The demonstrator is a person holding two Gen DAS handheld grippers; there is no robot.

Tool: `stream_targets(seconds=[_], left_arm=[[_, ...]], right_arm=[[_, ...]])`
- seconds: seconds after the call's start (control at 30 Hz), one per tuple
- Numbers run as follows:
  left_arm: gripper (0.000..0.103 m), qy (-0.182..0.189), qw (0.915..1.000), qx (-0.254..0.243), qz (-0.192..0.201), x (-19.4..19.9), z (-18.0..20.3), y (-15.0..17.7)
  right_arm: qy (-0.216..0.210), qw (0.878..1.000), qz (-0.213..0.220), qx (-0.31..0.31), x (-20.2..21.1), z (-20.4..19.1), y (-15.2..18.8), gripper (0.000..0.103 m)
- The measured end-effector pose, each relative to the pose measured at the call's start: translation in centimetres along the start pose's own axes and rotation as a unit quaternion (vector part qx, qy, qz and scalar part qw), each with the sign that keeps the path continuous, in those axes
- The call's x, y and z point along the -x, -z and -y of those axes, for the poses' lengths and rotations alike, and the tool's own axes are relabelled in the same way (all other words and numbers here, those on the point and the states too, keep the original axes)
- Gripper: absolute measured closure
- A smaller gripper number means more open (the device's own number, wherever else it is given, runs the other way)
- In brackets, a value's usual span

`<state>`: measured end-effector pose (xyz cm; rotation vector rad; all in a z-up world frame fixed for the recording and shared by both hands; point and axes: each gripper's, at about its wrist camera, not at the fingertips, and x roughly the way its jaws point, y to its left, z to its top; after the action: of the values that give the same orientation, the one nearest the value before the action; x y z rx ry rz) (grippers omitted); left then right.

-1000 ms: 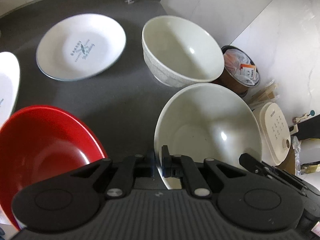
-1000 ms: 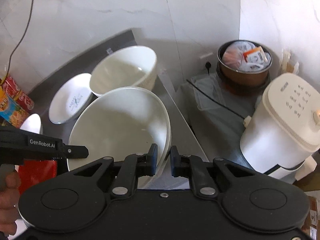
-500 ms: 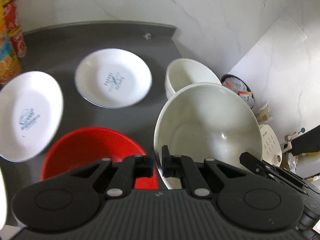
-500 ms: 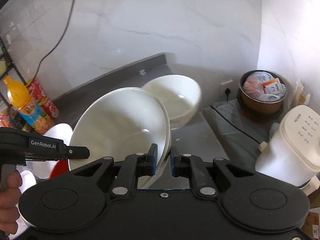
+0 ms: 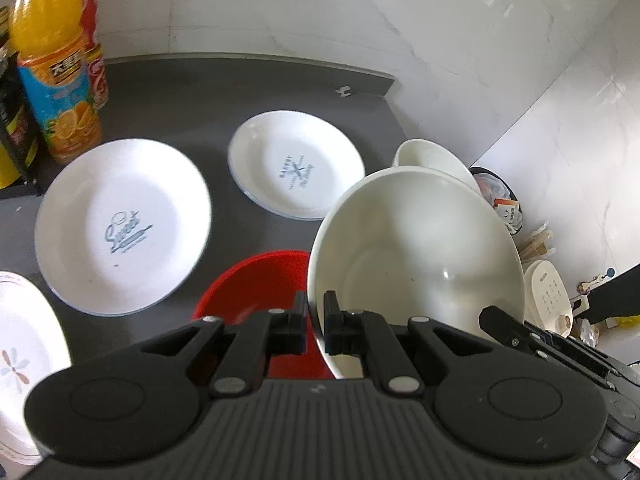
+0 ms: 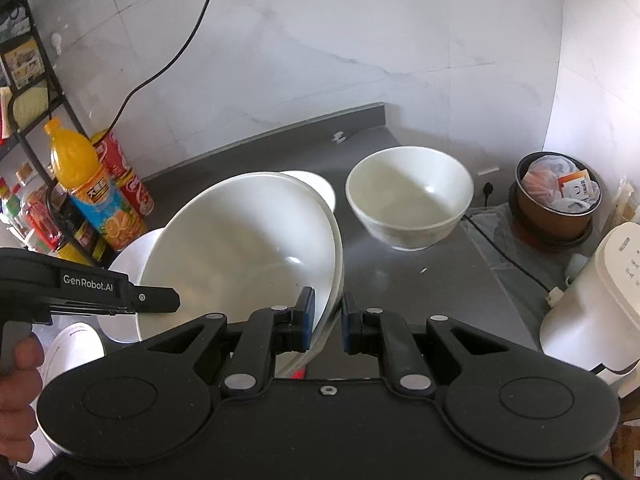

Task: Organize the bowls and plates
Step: 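Lower the large white bowl into the red bowl and open both grippers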

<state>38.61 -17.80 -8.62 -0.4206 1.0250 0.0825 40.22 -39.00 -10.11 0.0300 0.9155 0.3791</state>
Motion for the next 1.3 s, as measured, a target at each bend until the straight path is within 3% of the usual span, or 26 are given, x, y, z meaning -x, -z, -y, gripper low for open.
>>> stream_targets(seconds=[0.27,0.6,1.3], left_arm=[[0.097,-0.008,0.9999,0.000,-0.009,0.2,-3.1,0.6],[0.097,-0.013,0.9991,0.004,-0.040,-1.4,-5.3,1.7],[0.094,-0.031,0.9960,0.009,-0.084,-4.7,-5.6,2.8]], right_arm=[[0.004,1.000,-0.016,0.006,-0.6,-3.3,1.3,0.089],[0.011,0.999,-0.046,0.005,-1.9,-4.5,2.8,0.089],[0.010,0.997,-0.081,0.009,-4.6,-3.7,3.3,0.090]])
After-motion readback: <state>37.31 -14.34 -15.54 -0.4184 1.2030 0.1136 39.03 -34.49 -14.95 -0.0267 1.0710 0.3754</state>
